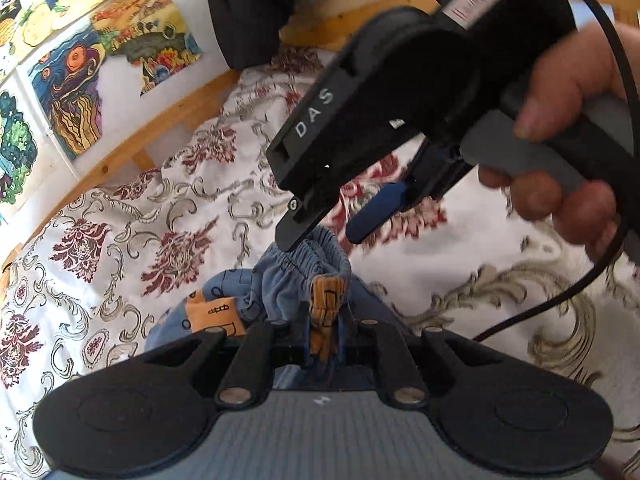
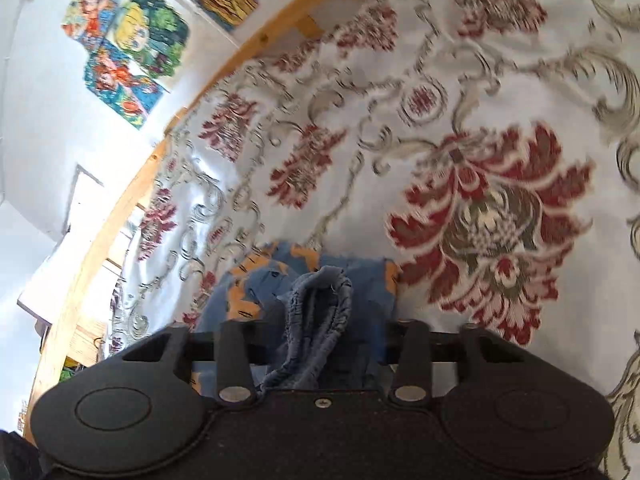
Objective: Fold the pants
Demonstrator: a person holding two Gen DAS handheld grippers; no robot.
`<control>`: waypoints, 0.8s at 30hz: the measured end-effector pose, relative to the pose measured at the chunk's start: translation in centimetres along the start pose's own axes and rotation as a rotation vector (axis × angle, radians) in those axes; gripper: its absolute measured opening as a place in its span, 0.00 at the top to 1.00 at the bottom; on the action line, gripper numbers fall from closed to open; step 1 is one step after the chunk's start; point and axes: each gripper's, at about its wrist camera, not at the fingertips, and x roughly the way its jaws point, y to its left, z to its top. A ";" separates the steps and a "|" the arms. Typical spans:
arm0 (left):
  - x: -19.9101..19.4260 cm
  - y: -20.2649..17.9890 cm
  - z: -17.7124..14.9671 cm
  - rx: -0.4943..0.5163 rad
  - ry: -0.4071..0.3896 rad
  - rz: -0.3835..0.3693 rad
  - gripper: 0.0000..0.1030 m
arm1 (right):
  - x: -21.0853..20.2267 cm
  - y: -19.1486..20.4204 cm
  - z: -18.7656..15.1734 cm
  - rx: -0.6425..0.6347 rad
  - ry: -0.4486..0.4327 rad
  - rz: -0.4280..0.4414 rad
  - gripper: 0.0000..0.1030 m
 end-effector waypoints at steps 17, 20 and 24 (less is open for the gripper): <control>-0.7 5.9 -2.9 -0.318 0.100 -0.377 0.52 | -0.7 2.5 -3.3 -0.212 -0.038 -0.278 0.62; -2.1 9.3 -3.6 -0.386 0.106 -0.369 0.43 | -1.8 4.7 -4.5 -0.311 -0.110 -0.332 0.44; -3.1 14.4 -4.7 -0.507 0.087 -0.292 0.26 | -1.2 7.2 -6.2 -0.378 -0.156 -0.459 0.41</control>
